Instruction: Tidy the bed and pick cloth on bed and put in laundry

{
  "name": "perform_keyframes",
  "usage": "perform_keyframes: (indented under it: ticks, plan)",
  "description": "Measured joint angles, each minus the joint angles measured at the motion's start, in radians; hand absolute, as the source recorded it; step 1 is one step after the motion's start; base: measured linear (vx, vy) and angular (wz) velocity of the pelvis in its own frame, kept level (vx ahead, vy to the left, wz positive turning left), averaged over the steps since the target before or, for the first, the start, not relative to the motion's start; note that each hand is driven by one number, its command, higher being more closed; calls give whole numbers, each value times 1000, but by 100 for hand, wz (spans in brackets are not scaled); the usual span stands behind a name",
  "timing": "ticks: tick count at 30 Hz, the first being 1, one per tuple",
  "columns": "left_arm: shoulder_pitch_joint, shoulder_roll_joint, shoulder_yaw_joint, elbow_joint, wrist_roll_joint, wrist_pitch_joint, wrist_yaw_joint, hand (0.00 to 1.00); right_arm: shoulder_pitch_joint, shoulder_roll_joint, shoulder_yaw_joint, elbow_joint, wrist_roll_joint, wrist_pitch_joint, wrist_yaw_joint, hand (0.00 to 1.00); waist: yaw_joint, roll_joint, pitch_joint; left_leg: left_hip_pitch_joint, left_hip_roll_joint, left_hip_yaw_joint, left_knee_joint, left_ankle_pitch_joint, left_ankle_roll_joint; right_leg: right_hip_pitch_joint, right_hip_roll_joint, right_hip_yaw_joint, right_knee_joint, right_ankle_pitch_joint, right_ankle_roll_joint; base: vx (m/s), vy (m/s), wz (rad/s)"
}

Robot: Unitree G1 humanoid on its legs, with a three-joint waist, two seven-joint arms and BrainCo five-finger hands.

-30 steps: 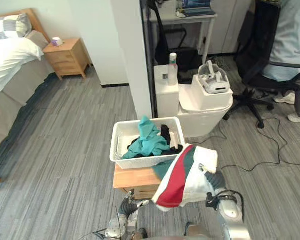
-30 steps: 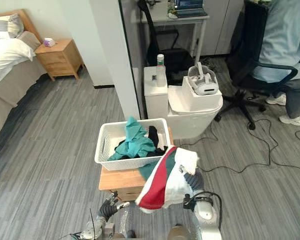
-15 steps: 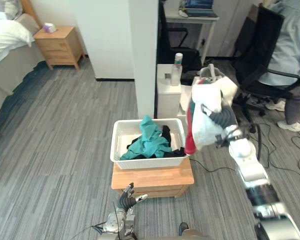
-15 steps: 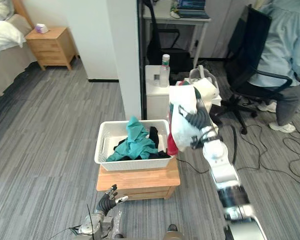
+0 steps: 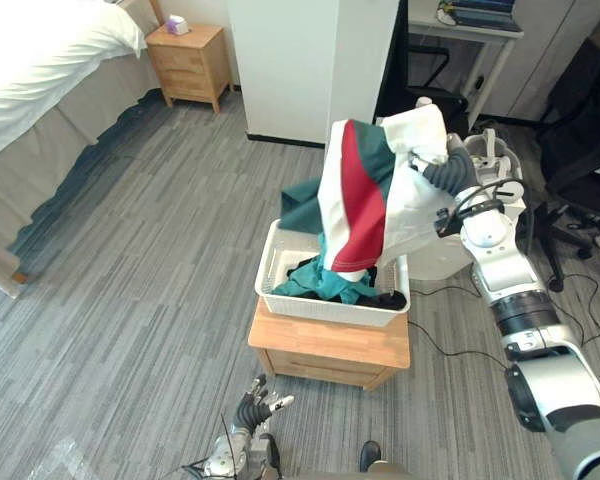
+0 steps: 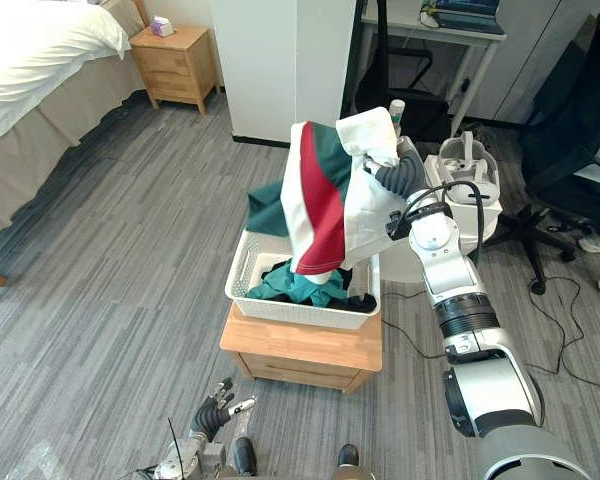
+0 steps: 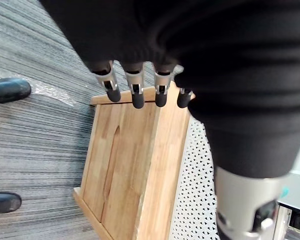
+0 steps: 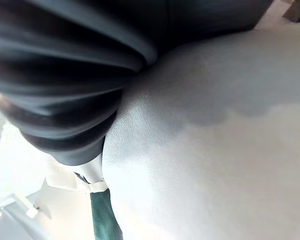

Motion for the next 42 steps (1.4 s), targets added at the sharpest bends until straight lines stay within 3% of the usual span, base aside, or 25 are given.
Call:
perform_keyframes:
  ticks: [4,8,13,19,20,25,30,33,35,41,42]
  plan:
    - [-9,2,7,-28,0,-13,-2,0,-75,-2,-1,107,-5,11,-3,100,-2,50,52,-60,1,7,0,25,7,-60,1,-3,-3,26,-9,-109,22,1]
    - [-37,1,6,-35,-6,-27,-5,0,-146,-15,-1,172,-11,21,-4,100,-2,82,106,-112,2,7,0,47,12,-103,2,-6,-21,55,-13,-75,19,2]
    - [-74,1,3,-55,-35,-48,-5,0,-284,-81,-1,287,-10,22,-23,100,4,137,186,-179,-1,-10,0,72,17,-159,1,-22,-21,78,-9,-23,-3,10]
    - [-78,0,-3,-85,-55,-57,-6,0,-310,-122,-3,352,-1,20,-48,100,11,180,232,-229,-7,-14,0,91,28,-207,-2,-30,-19,89,-9,20,-11,5]
    - [-79,0,-5,-88,-58,-58,-6,0,-310,-121,-4,389,3,21,-50,0,14,189,237,-238,-8,-17,0,91,28,-217,-2,-30,-17,89,-9,41,-6,1]
    - [-112,-4,-15,-88,-58,-62,-5,0,-308,-108,-7,416,3,21,-53,0,15,204,265,-246,-7,-23,0,92,27,-223,-1,-32,-17,89,-9,24,-5,1]
    - [-144,-11,-14,-88,-58,-71,3,0,-207,-19,-34,355,-1,22,-73,0,10,201,267,-241,-6,-23,0,92,26,-217,0,-32,-17,89,-10,31,-7,0]
    - [-152,-10,-9,-88,-55,-72,6,0,-94,48,-33,247,-46,25,-74,0,2,183,272,-211,-3,-17,0,91,26,-187,3,-30,-20,87,-10,40,-22,-4]
    - [-152,-10,3,-88,-46,-72,6,0,-30,96,-28,176,-101,29,-74,0,-4,158,270,-192,2,-11,-1,87,22,-170,7,-27,-22,83,-12,37,-43,-8]
    - [-133,-3,30,-67,-3,-58,8,0,161,160,-23,-48,-274,28,-81,0,-6,24,206,-124,21,14,-1,67,8,-107,22,-3,-46,70,-18,35,-49,-13]
    - [-128,0,30,-67,3,-54,9,0,174,160,-23,-64,-280,28,-85,0,-6,13,195,-118,22,17,-1,65,8,-102,23,-1,-49,70,-18,42,-41,-14]
